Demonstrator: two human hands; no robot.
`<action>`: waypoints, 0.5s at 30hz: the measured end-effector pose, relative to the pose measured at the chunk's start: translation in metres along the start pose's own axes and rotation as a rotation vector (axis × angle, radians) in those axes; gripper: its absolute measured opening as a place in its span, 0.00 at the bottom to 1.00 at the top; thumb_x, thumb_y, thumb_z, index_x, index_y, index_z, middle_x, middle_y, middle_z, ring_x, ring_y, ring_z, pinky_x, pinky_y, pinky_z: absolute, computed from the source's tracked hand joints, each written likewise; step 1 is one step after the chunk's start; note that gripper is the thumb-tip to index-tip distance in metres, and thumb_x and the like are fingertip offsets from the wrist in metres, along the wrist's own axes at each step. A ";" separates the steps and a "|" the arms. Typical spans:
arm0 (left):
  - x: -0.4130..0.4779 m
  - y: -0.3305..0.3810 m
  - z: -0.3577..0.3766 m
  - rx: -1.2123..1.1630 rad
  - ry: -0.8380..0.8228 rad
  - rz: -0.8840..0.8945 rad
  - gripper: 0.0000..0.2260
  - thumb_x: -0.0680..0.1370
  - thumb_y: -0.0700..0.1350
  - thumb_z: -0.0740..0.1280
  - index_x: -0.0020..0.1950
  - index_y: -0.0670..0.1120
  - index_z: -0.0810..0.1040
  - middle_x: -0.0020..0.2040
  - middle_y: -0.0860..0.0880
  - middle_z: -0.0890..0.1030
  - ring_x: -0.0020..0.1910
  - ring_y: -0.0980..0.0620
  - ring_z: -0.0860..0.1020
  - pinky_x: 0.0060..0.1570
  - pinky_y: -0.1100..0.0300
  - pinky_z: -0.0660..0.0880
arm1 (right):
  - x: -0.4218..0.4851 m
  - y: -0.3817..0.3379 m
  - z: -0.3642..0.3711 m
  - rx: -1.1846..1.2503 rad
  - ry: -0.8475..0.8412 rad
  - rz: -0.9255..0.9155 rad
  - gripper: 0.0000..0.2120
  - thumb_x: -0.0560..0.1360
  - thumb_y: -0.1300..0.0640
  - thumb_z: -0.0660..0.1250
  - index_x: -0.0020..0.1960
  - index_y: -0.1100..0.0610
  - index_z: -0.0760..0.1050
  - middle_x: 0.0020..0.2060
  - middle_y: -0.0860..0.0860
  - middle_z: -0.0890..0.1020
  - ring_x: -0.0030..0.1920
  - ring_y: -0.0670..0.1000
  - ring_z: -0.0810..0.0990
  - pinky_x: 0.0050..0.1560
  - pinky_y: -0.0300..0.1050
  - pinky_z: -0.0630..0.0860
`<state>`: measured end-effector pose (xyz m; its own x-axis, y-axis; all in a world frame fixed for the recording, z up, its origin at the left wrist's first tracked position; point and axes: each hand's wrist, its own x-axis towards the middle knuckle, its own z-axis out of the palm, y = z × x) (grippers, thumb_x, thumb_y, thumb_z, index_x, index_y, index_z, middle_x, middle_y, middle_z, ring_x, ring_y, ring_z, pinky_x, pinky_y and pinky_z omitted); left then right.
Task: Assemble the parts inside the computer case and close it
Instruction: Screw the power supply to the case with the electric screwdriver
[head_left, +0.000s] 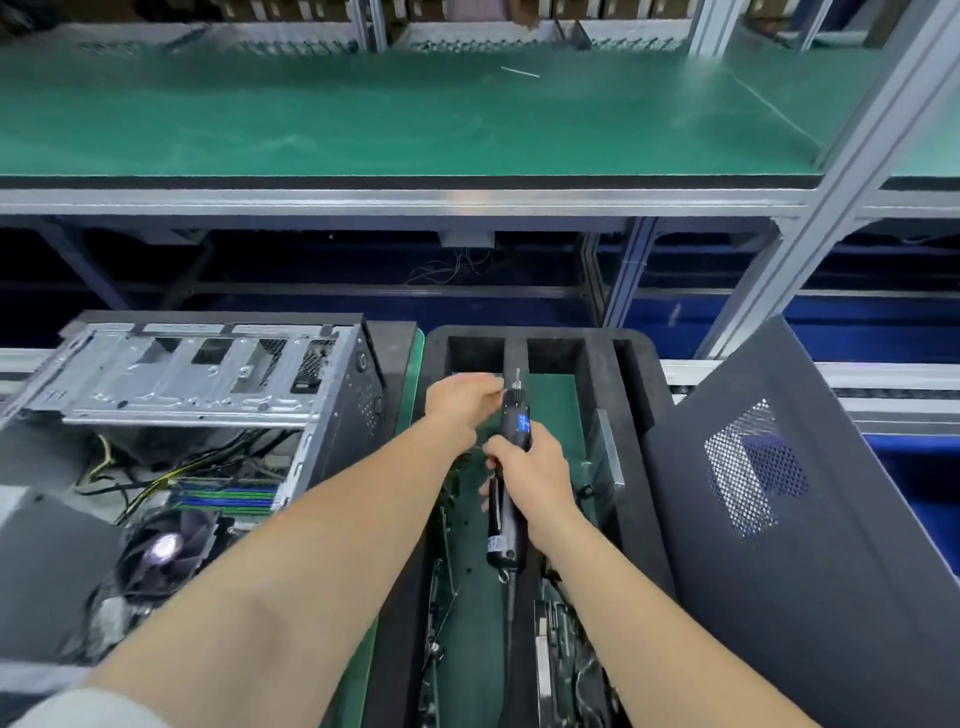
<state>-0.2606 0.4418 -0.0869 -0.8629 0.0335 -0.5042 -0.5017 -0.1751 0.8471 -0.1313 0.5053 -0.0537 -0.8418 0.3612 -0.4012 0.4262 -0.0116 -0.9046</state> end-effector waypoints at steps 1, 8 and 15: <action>-0.012 0.009 -0.002 -0.068 -0.086 -0.019 0.08 0.75 0.35 0.74 0.53 0.39 0.83 0.46 0.42 0.84 0.45 0.46 0.83 0.57 0.50 0.80 | -0.009 -0.007 0.002 -0.005 0.006 -0.023 0.08 0.71 0.55 0.70 0.50 0.54 0.76 0.48 0.61 0.84 0.50 0.68 0.84 0.55 0.69 0.81; -0.087 0.058 -0.032 -0.066 -0.447 -0.022 0.09 0.81 0.45 0.68 0.61 0.44 0.78 0.50 0.48 0.82 0.47 0.53 0.80 0.47 0.62 0.76 | -0.083 -0.036 0.012 -0.058 0.040 -0.178 0.09 0.73 0.57 0.68 0.52 0.52 0.76 0.46 0.61 0.82 0.45 0.68 0.84 0.52 0.72 0.81; -0.161 0.089 -0.086 0.005 -0.526 -0.006 0.08 0.81 0.51 0.69 0.52 0.46 0.80 0.49 0.50 0.83 0.48 0.54 0.80 0.55 0.60 0.77 | -0.166 -0.042 0.030 -0.129 0.003 -0.309 0.08 0.70 0.57 0.68 0.49 0.51 0.75 0.37 0.55 0.81 0.34 0.63 0.84 0.40 0.66 0.84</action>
<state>-0.1614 0.3365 0.0549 -0.7727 0.5245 -0.3574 -0.5058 -0.1686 0.8460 -0.0197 0.4177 0.0468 -0.9368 0.3322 -0.1097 0.1890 0.2167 -0.9578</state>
